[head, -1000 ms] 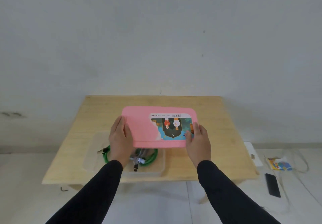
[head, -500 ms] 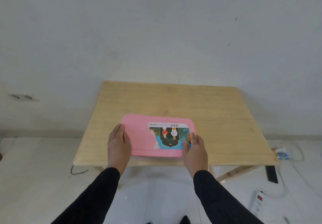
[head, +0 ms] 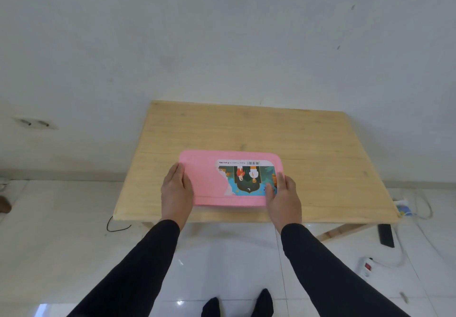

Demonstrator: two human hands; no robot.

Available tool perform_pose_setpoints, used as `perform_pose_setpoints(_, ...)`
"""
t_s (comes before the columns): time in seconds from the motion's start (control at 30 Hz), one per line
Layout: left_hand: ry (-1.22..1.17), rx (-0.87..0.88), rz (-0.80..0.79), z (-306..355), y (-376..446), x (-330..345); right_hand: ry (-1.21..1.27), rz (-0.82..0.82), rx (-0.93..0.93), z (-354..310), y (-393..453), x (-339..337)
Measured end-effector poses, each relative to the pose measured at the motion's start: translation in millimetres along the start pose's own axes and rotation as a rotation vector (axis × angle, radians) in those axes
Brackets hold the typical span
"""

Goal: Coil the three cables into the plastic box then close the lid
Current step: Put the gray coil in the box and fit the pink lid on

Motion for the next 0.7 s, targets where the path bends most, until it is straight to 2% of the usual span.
perform_pose_setpoints(0.1, -0.065, -0.015, 0.014, -1.9, -2.4, -2.0, 0.086, 0.027, 0.008, 3.9, -1.7, 3.2)
perform_pose_setpoints(0.3, -0.243, -0.113, -0.094, -12.2, -12.4, 0.8, 0.543, 0.034, 0.171, 18.8, -11.9, 11.4)
perform_pose_setpoints(0.53, -0.371, -0.161, -0.094, -13.3, -6.0, 5.7, 0.576, 0.108, 0.176, 17.8, -4.9, 14.3)
perform_pose_setpoints(0.7, -0.382, -0.145, -0.098, 4.0, 23.8, 19.0, 0.59, 0.105, 0.176, 14.9, 31.0, 9.1)
Point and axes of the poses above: each hand's wrist, its own y-axis towards the middle knuckle, its own x-axis out of the palm, z = x × y, the point moved 7 cm from there along y, towards the middle knuckle, and after that the axes turned 5 degrees about -x, right-handed, at the moved point
